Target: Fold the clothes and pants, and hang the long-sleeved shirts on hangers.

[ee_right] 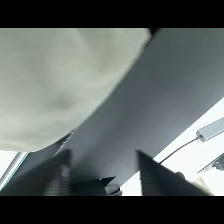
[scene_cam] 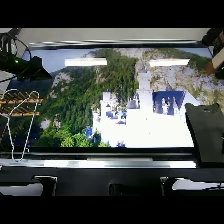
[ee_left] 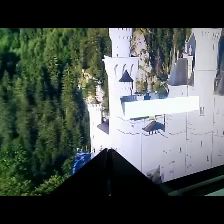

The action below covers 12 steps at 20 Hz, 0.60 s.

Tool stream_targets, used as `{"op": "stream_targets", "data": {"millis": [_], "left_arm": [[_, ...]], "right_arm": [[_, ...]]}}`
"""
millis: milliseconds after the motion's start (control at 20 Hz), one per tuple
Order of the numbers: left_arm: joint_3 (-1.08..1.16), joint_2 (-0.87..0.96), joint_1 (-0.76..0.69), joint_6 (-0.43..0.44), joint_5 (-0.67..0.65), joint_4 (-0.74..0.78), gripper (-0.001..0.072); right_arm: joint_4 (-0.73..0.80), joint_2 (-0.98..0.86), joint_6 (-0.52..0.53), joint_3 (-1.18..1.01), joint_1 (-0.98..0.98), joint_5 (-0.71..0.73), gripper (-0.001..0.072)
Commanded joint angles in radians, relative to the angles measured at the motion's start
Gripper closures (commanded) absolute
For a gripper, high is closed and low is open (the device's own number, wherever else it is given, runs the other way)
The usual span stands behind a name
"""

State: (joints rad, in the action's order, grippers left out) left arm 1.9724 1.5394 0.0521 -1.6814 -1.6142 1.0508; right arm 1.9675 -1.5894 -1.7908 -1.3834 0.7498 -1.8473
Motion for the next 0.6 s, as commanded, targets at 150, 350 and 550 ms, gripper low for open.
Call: {"op": "stream_targets", "data": {"millis": [150, 350, 550], "left_arm": [[-0.009, 0.026, -0.002, 0.033, 0.001, 0.141, 0.0691], [-0.130, 0.024, -0.055, 0.007, -0.002, 0.383, 0.0692], [-0.384, -0.064, -0.105, 0.045, 0.058, 0.392, 0.0693]], "right_arm": [[-0.399, 0.116, 0.055, -0.126, -0.011, 0.232, 0.0534], [-0.787, 0.179, 0.192, -0.141, -0.233, 0.418, 0.0602], [-0.803, 0.177, 0.214, -0.141, -0.596, 0.415, 0.0683]]}}
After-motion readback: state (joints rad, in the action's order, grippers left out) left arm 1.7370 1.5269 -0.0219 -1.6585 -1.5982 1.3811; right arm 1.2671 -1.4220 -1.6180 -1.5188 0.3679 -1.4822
